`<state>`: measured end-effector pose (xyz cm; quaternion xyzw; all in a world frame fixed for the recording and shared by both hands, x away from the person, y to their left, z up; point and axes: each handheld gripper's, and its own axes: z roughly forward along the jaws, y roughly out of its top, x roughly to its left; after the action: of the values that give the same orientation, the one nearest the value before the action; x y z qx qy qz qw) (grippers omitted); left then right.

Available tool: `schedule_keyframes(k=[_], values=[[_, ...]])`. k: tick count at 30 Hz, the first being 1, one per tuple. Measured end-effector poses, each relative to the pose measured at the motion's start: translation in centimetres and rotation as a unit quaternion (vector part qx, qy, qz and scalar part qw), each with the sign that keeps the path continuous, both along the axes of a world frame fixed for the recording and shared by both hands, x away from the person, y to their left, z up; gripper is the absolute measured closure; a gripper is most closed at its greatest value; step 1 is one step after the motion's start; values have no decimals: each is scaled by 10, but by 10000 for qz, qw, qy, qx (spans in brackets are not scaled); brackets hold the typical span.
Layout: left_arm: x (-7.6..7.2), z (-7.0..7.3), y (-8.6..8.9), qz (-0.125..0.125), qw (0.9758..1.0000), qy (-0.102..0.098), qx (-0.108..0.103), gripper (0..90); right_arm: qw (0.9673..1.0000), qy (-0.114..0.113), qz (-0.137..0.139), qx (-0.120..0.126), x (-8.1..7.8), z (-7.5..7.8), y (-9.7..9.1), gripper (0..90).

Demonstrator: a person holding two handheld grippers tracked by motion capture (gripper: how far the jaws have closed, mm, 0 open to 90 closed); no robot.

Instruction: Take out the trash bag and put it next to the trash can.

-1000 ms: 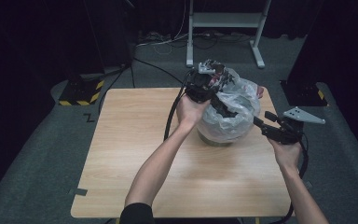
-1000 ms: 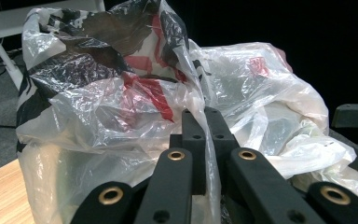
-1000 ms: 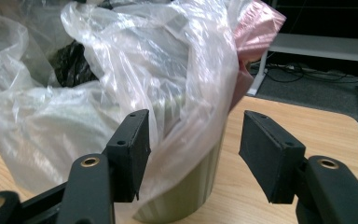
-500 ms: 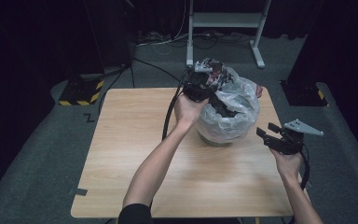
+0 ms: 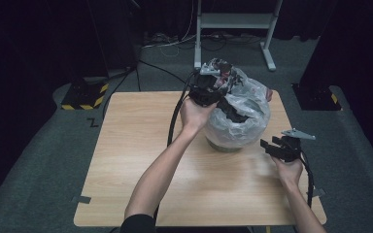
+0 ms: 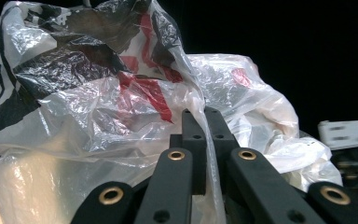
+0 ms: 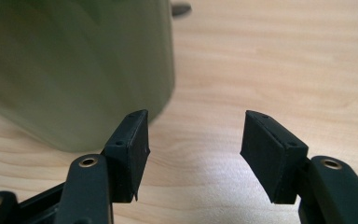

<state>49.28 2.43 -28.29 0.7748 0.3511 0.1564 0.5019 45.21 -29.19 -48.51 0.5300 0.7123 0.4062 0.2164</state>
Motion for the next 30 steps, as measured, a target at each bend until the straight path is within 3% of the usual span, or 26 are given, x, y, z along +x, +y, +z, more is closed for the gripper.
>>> schedule_keyframes(k=[3, 13, 18, 24, 30], values=[[-3, 2, 0, -16, 10000, -32, 2, 891, 9997, 163, -85, -128, 8, -11, 4, 416], [-11, 7, 3, -102, 9999, -99, -55, 891, 9984, 279, -247, -418, 18, -30, 10, 413], [-15, 9, 4, -162, 9998, -110, -53, 891, 9976, 340, -277, -529, 20, -36, 12, 404], [-18, 10, 6, -199, 9997, -113, -81, 891, 9961, 246, -310, -787, 22, -37, 17, 367], [-23, 14, 6, -269, 9994, -134, -185, 891, 9956, 231, -326, -843, 22, -38, 18, 328]])
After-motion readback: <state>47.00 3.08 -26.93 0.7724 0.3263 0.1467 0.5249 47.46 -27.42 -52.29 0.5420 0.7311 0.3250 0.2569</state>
